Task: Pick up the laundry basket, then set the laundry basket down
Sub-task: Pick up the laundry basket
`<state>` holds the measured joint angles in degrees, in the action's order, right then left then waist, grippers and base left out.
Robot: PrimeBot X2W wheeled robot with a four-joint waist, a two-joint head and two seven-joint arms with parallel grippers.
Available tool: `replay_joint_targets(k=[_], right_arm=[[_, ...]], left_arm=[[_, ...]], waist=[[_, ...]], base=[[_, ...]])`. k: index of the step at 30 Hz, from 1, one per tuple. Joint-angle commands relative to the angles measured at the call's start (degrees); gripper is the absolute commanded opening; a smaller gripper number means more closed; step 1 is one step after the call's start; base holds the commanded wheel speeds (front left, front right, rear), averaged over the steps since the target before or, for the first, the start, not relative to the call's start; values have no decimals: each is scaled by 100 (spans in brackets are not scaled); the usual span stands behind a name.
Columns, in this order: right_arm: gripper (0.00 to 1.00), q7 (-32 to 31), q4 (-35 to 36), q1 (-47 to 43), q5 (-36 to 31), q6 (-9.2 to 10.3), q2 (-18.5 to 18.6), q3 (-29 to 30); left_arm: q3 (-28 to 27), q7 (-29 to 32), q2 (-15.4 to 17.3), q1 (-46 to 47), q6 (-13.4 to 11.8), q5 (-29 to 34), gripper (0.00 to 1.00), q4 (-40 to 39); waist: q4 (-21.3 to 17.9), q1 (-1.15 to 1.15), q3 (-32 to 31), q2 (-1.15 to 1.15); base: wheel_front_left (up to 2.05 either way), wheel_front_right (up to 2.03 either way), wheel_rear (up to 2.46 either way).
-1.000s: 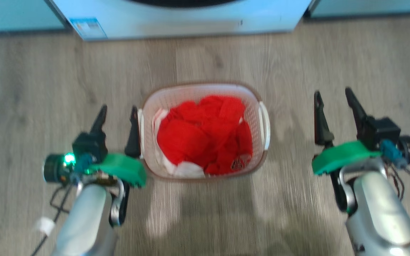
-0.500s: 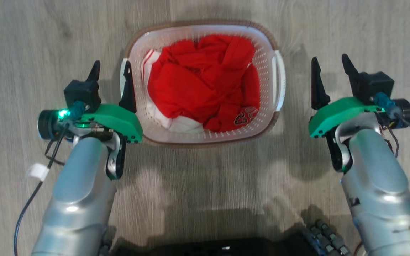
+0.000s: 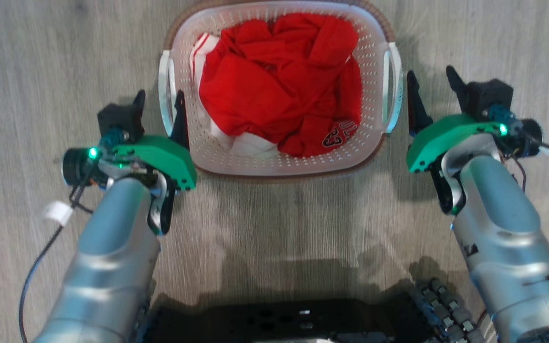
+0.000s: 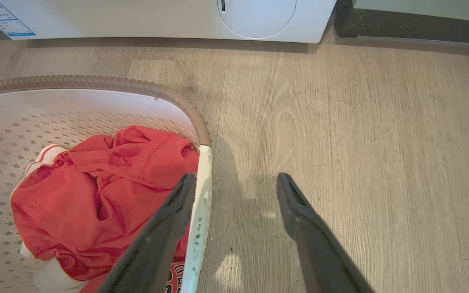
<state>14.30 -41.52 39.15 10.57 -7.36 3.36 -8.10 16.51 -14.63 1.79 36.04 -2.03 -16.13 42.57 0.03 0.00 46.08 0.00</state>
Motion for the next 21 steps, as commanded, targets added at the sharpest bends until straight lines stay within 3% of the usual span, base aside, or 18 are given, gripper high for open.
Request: replay_joint_targets(k=[1,21], right_arm=[[100,70,48,-60,7,-13,-48,-152],[100,70,-594,631,407,-13,-48,-715]], left_arm=[[-85,-37,109,49,-23,-33,100,21],[298,-37,109,965,212,-252,100,1142]], waist=[[25,0,183,0],[104,0,787,0]], base=[[0,0,0],[0,0,0]])
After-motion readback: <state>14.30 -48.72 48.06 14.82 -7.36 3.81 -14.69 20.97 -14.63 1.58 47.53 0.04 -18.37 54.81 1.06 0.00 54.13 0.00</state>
